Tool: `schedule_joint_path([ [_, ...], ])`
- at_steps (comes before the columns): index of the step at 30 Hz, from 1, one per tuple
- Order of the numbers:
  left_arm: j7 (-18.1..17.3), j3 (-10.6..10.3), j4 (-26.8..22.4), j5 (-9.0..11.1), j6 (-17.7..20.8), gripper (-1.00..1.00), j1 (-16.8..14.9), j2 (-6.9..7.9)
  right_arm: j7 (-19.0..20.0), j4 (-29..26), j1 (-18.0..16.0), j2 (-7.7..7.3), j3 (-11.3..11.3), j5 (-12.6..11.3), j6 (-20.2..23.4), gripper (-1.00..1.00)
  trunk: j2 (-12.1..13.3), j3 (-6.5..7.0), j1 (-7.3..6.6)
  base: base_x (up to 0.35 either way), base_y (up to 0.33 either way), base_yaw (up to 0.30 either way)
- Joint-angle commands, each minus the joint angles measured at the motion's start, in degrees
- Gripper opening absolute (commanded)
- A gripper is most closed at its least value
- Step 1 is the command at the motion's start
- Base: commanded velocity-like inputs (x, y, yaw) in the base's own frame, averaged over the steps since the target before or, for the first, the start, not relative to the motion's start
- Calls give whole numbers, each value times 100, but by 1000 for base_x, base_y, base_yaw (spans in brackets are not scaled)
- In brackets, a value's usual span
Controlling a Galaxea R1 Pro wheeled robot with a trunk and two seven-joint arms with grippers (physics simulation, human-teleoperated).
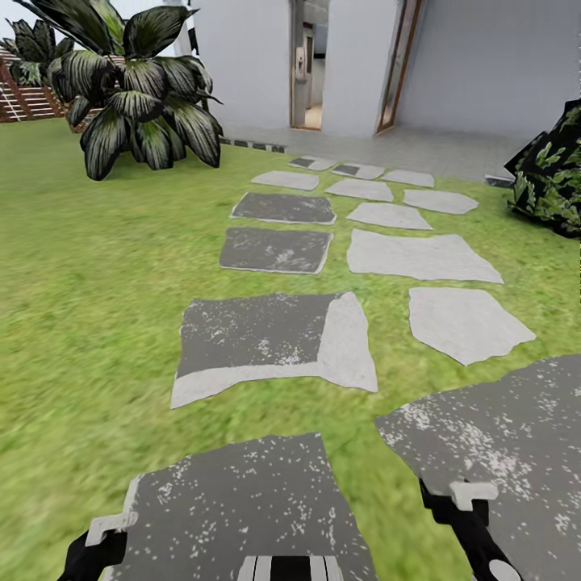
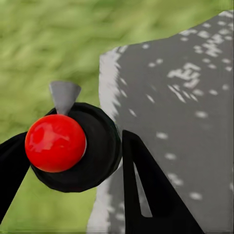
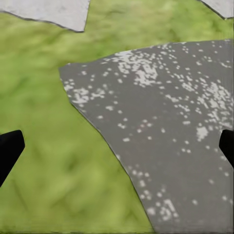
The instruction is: In the garden, pick up the pesticide atomizer on the floor and spray pesticide onto both trees until each tree trunk is fully covered.
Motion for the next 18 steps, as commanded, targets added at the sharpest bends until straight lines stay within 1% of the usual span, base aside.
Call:
schedule_joint_path([
  [1,4,3,13,7,-1,-100,44,-2,0,43,60,4,1,0,-35,100,2,23,-2,0,0,0],
  [5,22,8,43,16,-25,-100,151,-26,-3,381,163,18,2,-12,-144,100,7,112,-13,0,0,0],
  [7,18,10,50,18,-42,-100,194,-37,-2,552,184,34,3,-7,-285,100,10,156,-18,0,0,0],
  [11,31,16,47,31,-64,-100,327,-46,-4,763,196,43,3,-7,-431,100,15,245,-28,0,0,0],
  [14,34,17,46,39,-73,-100,363,-51,-7,833,199,44,3,-8,-463,100,19,311,-36,0,0,0],
  [18,35,18,46,43,-91,-100,384,-53,-5,1014,199,49,3,-18,-478,100,179,383,-124,0,0,0],
])
